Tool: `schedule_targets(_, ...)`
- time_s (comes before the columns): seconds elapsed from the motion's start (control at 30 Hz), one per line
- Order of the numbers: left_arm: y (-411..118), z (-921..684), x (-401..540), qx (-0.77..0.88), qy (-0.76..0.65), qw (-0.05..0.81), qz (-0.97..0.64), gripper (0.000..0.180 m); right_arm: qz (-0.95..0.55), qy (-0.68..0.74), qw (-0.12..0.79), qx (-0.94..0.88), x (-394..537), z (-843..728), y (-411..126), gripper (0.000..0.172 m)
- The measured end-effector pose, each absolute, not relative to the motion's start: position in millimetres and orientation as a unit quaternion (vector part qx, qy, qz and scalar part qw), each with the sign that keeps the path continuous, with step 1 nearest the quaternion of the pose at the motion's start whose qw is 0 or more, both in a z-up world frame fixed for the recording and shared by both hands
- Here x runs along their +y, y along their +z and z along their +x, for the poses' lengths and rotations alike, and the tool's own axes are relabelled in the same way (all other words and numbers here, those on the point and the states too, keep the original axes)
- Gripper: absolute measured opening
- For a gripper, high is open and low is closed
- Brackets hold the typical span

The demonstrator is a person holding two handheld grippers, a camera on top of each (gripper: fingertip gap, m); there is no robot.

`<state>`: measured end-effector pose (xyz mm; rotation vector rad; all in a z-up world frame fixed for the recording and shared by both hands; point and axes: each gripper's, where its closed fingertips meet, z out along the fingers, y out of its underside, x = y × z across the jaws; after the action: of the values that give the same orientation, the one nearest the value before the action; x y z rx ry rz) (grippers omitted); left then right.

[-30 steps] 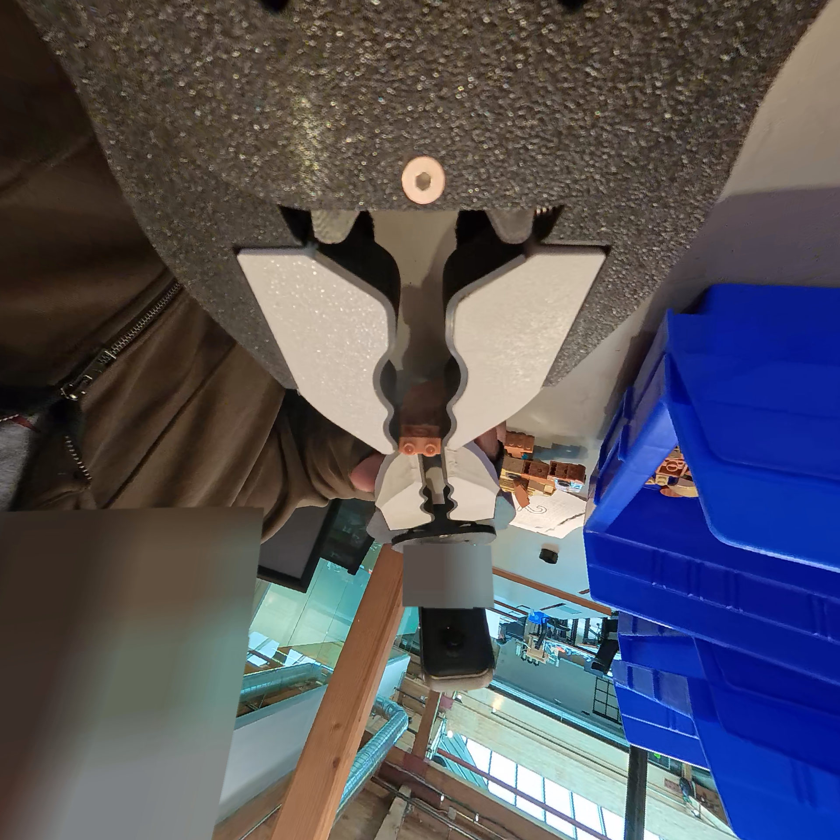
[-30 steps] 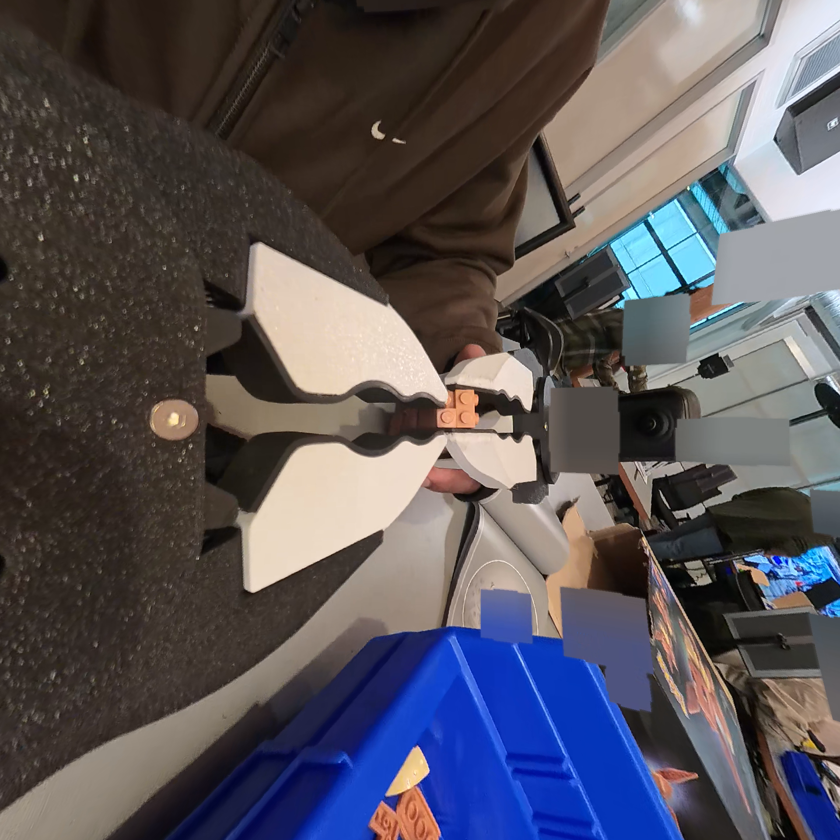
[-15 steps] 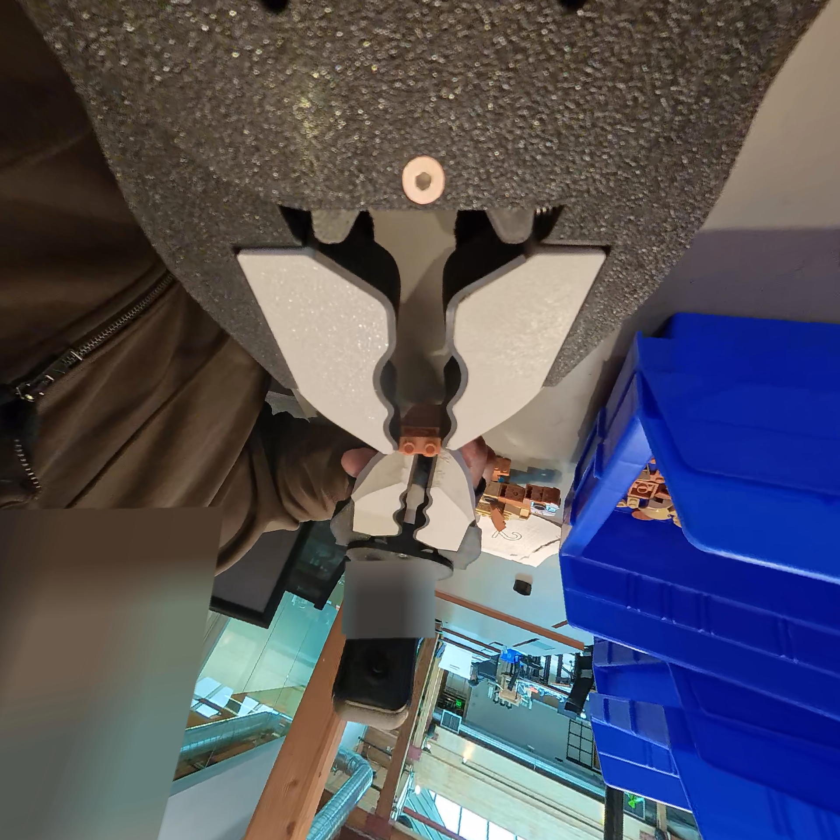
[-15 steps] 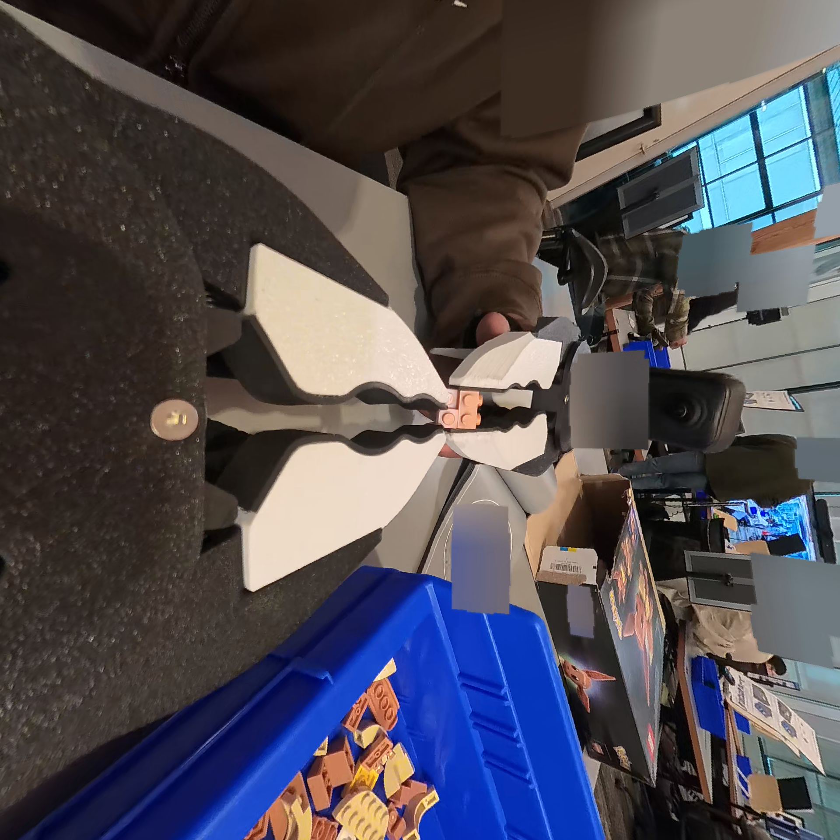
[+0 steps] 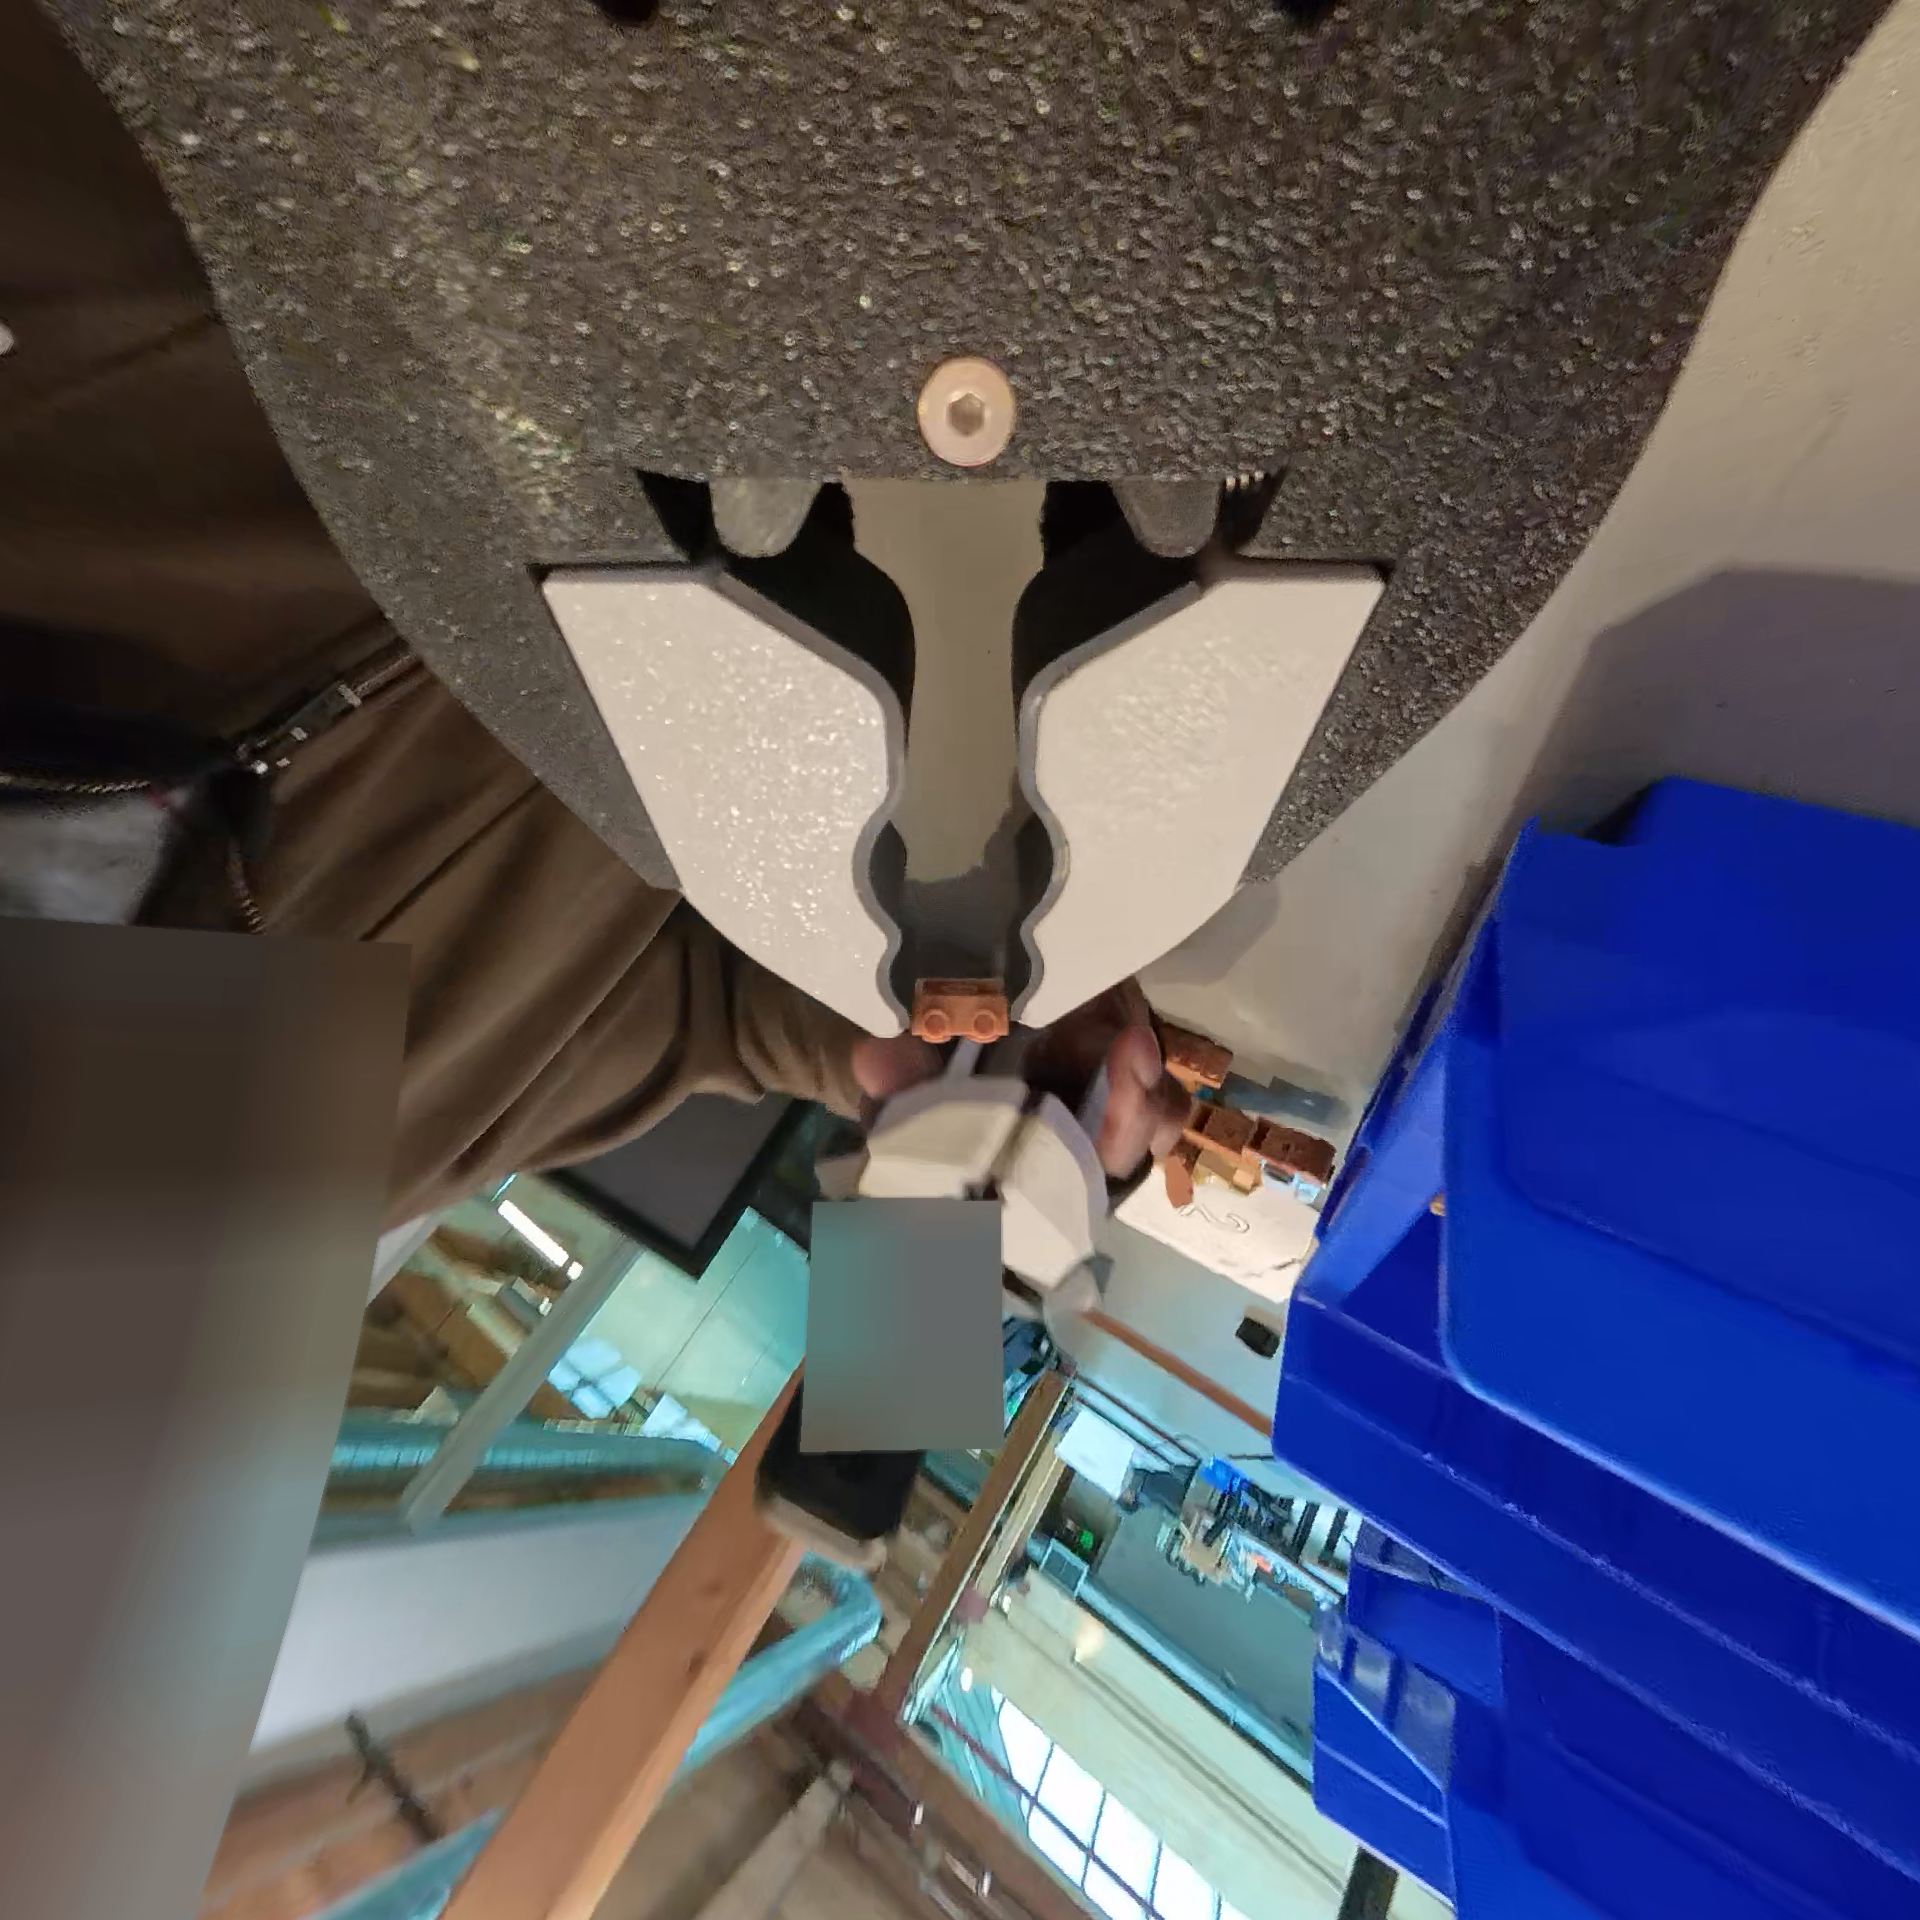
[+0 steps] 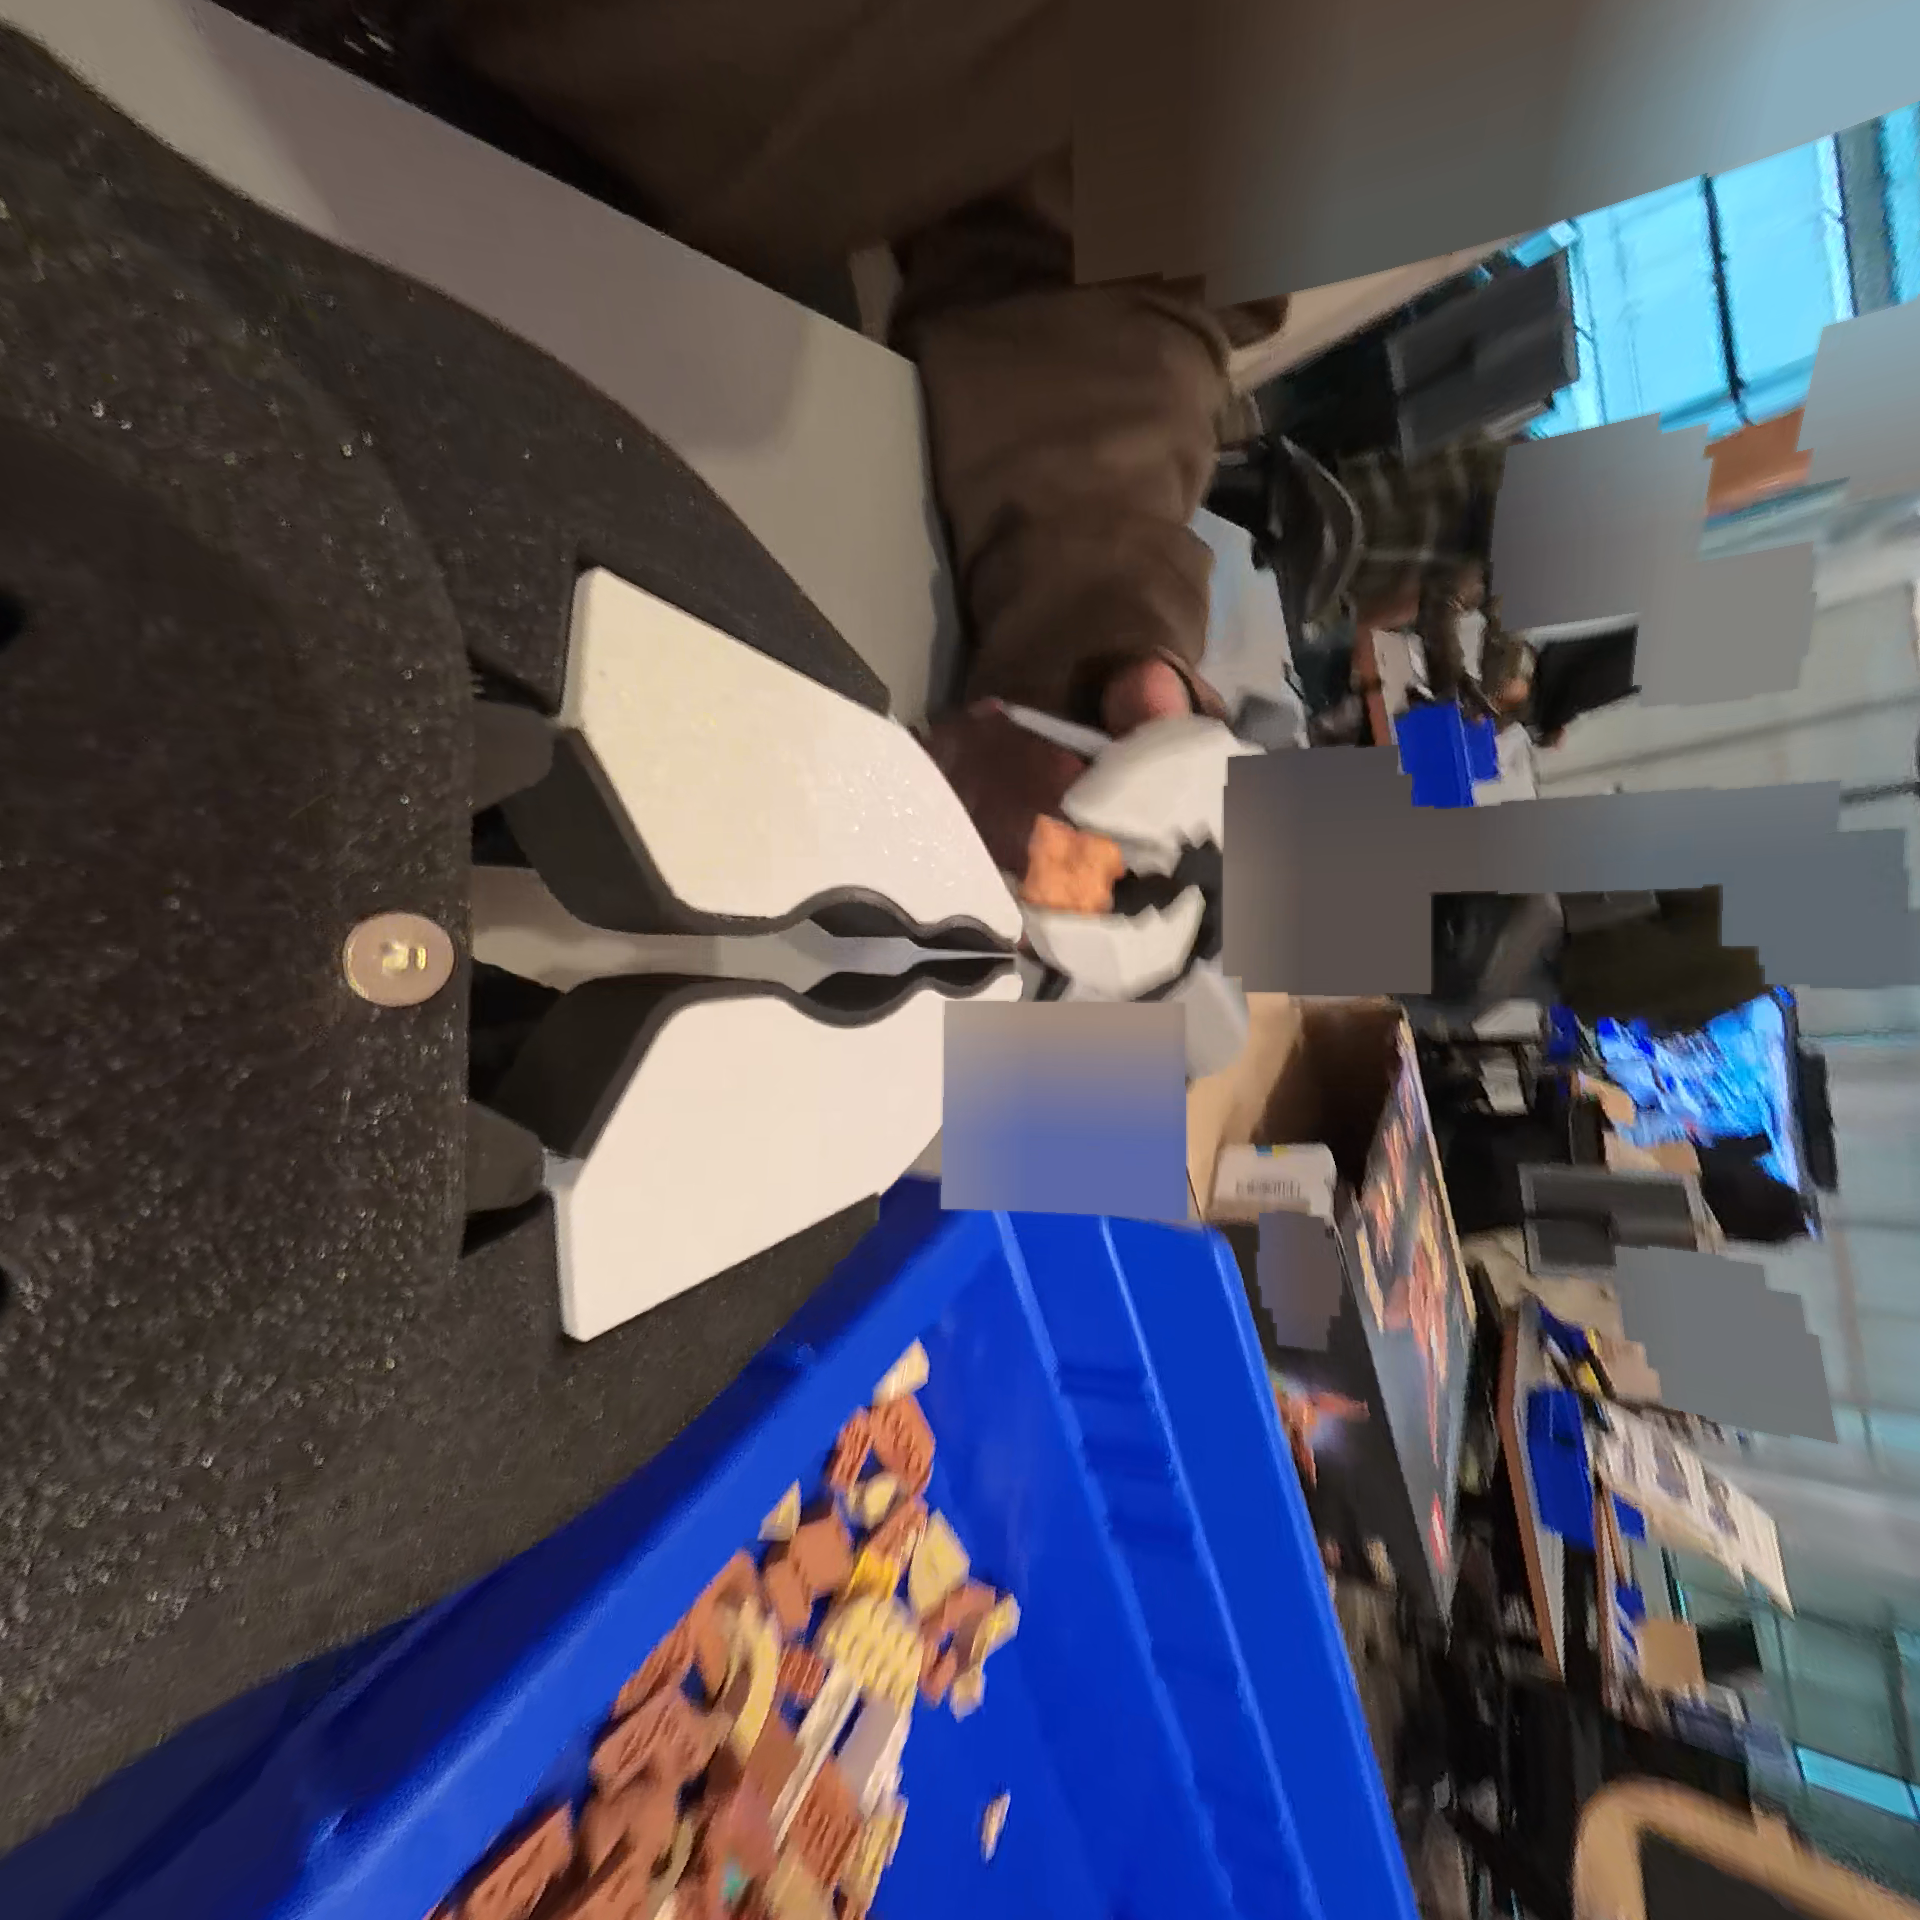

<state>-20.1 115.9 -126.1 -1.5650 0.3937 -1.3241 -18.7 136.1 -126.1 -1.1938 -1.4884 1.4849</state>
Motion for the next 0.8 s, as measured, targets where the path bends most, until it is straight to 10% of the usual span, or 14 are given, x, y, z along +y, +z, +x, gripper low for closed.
schedule_targets(0.8, -127.9, -8.1, 107.4, 0.126, -0.642, 0.42, -0.629, 0.017, -0.415, 0.556, 0.365, -0.621, 114.7, -19.5, -134.1, 0.016)
